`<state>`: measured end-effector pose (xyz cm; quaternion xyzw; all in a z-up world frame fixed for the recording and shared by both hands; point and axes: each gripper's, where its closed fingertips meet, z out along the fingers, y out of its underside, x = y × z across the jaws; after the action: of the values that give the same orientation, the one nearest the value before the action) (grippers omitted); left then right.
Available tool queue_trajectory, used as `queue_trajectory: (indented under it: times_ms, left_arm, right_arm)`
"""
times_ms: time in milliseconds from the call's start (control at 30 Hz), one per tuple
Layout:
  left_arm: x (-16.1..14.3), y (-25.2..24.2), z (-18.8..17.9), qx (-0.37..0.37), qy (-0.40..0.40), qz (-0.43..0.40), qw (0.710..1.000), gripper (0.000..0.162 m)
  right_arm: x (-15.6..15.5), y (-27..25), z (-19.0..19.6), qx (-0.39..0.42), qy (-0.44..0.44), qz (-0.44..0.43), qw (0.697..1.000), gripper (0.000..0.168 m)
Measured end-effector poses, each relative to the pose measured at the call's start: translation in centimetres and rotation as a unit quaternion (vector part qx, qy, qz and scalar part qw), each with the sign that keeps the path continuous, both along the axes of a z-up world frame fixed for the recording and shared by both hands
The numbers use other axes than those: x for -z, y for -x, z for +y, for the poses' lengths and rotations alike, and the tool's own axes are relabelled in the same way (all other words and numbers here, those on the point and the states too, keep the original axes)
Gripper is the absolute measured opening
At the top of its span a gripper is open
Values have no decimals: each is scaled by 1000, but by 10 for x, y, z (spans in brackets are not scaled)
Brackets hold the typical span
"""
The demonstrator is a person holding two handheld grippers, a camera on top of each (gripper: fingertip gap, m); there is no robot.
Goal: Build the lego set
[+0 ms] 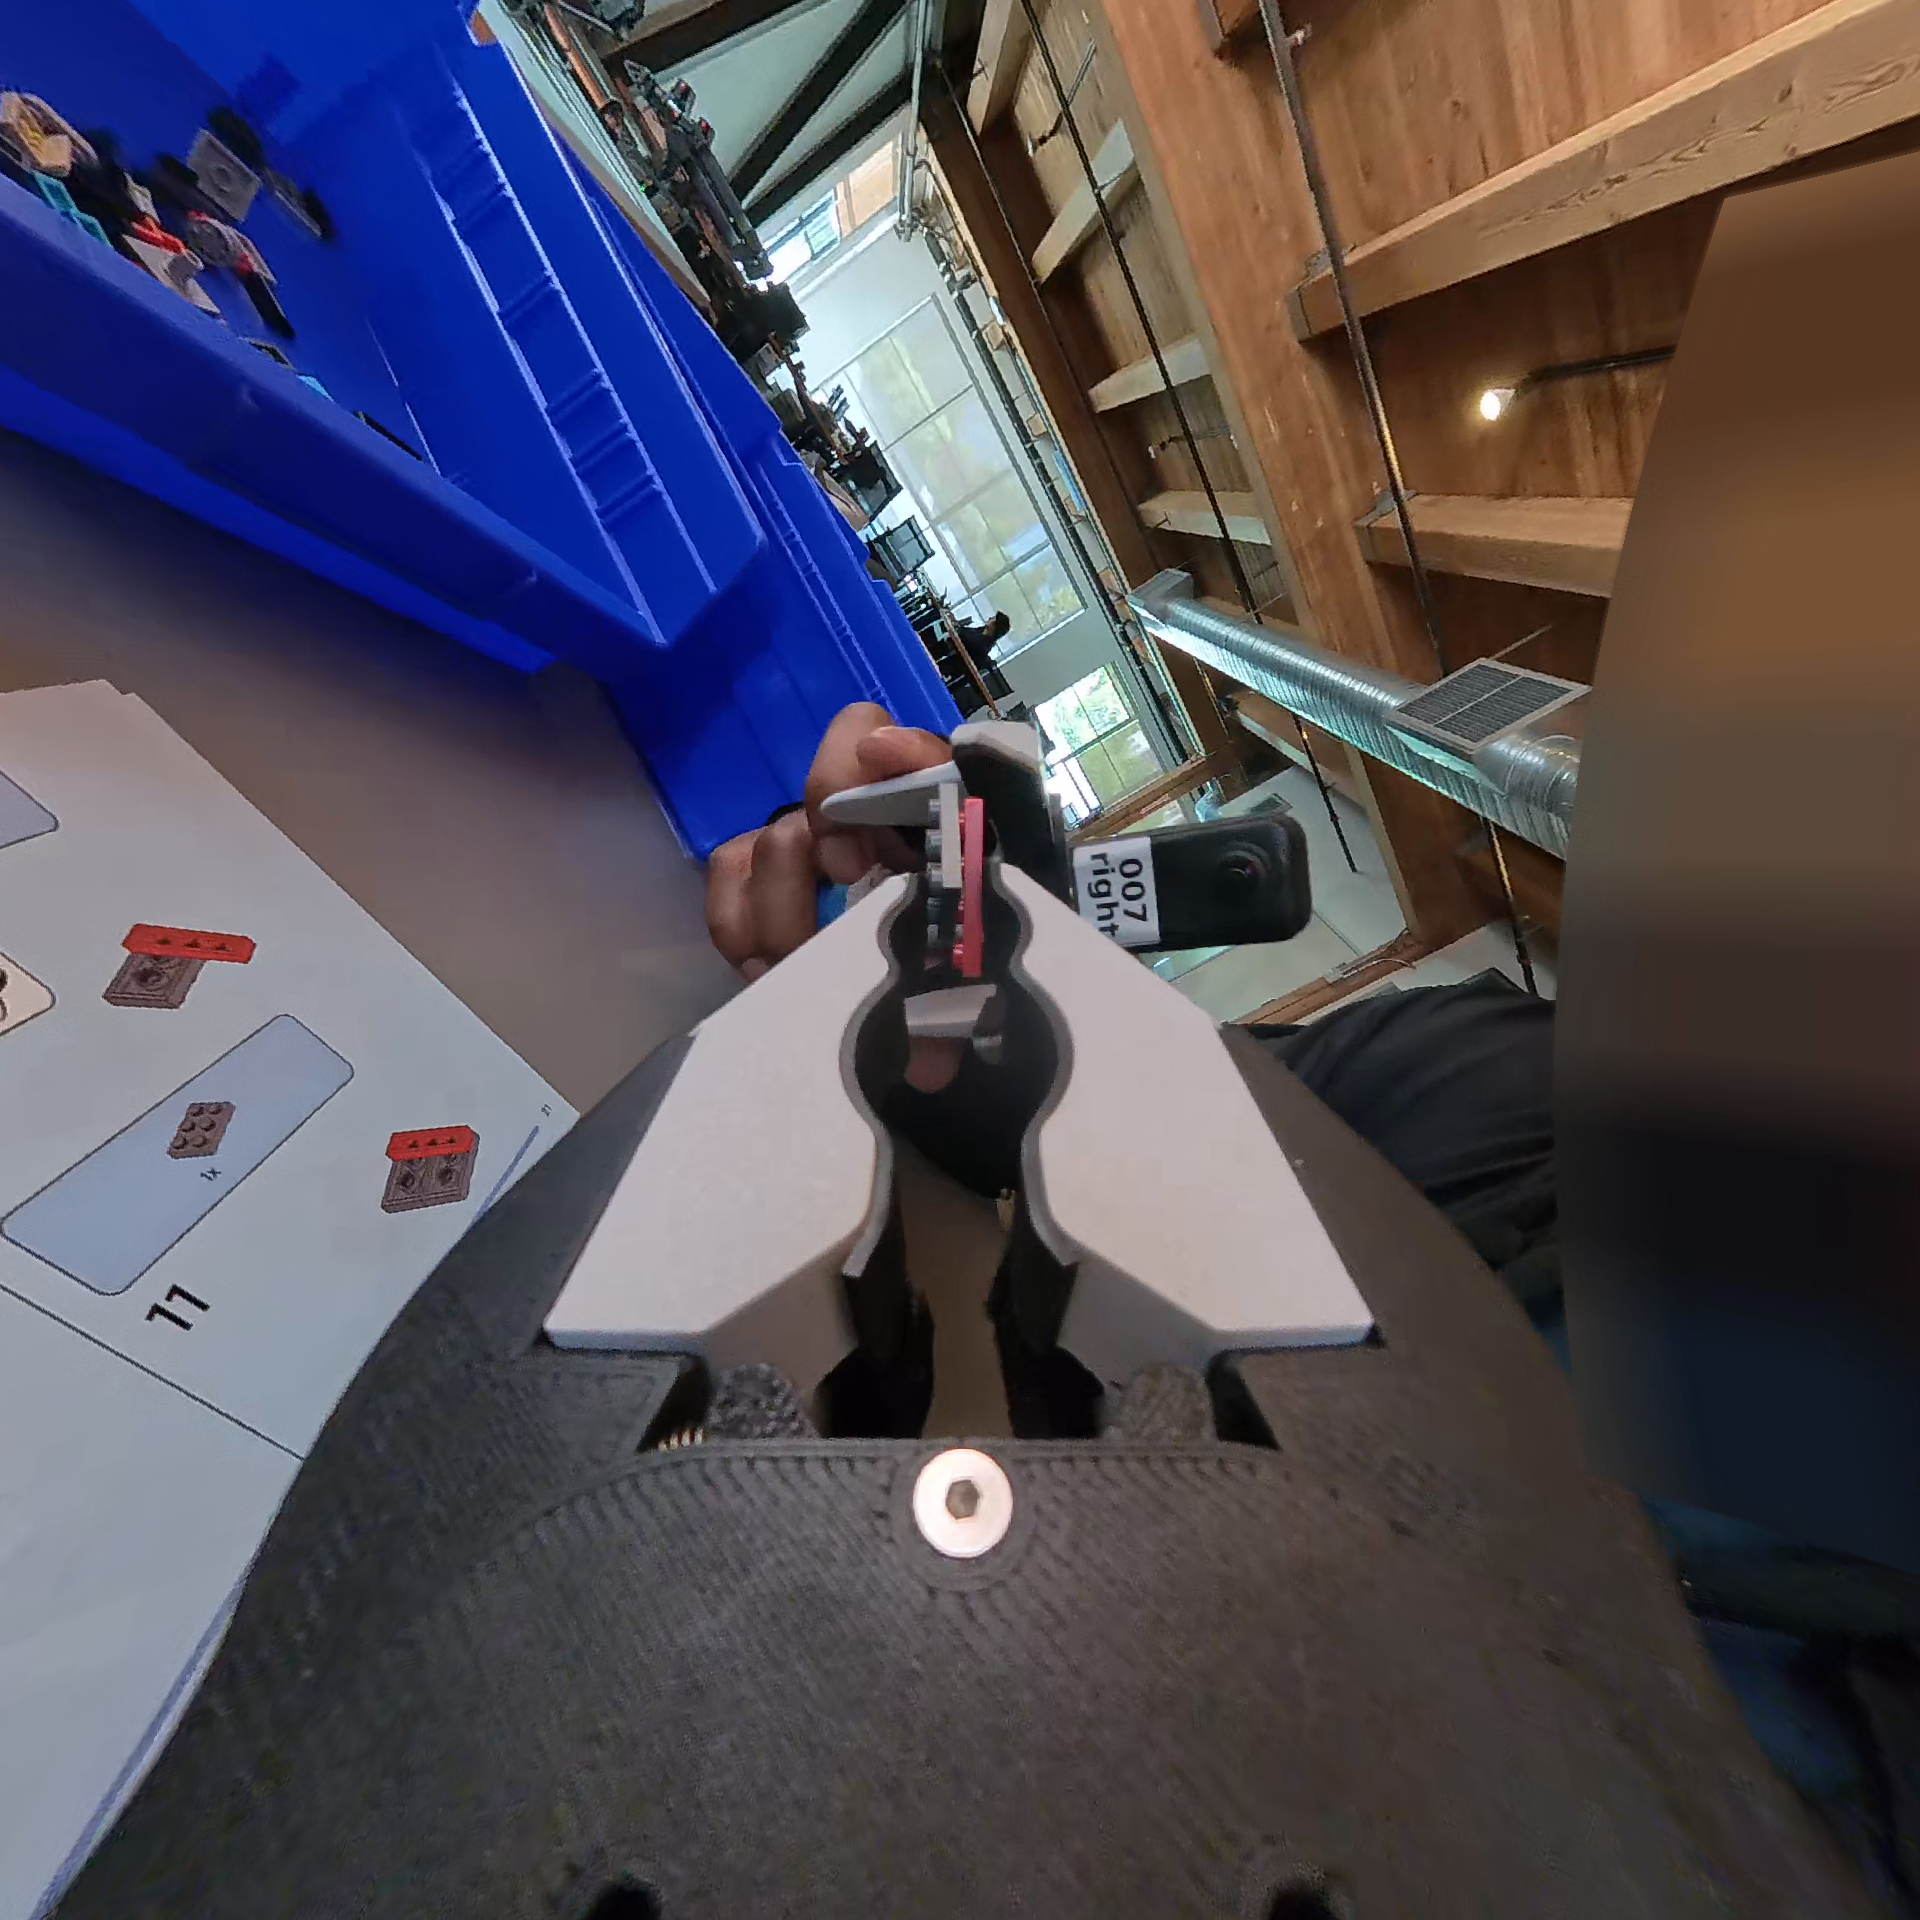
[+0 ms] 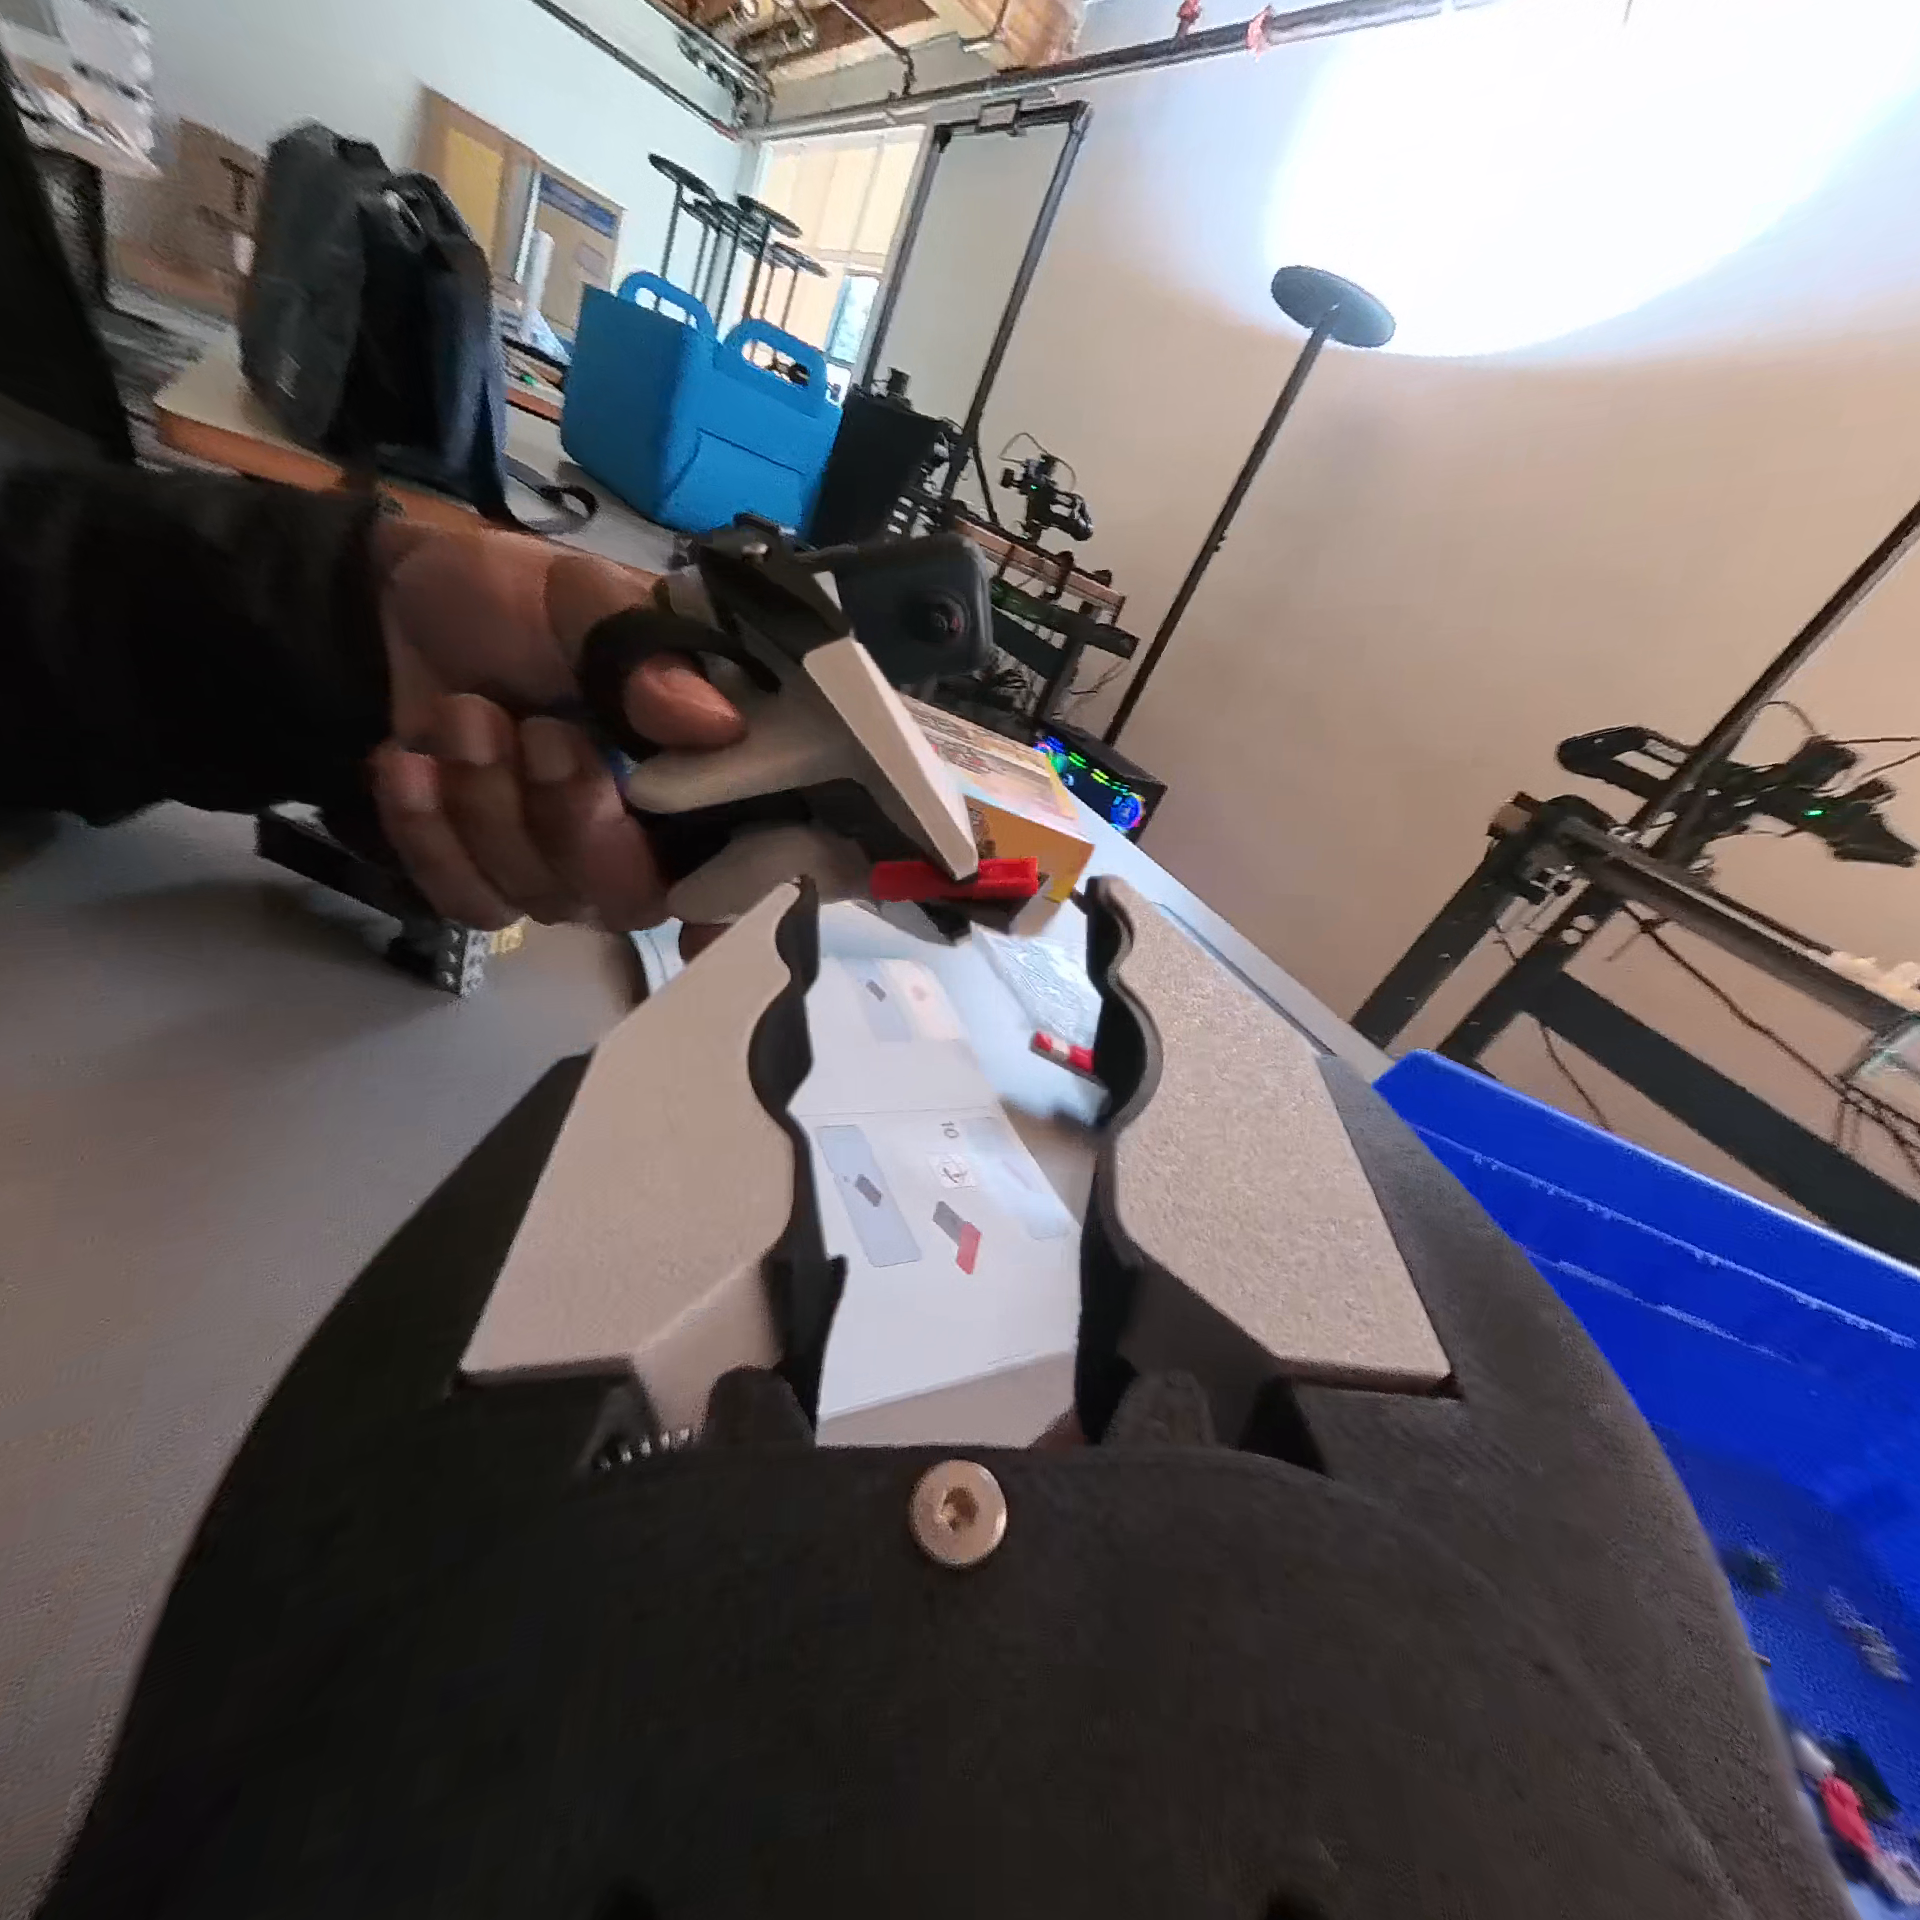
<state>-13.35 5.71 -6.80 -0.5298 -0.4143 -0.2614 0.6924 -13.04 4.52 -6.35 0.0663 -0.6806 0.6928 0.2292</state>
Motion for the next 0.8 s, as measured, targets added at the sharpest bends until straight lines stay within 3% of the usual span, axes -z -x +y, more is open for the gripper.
queue_trajectory:
  times_ms: [400, 800]
  left_arm:
    - [8, -2, 8, 4, 31, 3, 1000, 9]
    - [12, -7, 8, 22, 37, 2, 999, 10]
  right_arm:
    - [11, 5, -2, 36, -33, 35, 998, 34]
    - [9, -3, -1, -2, -30, 42, 999, 37]
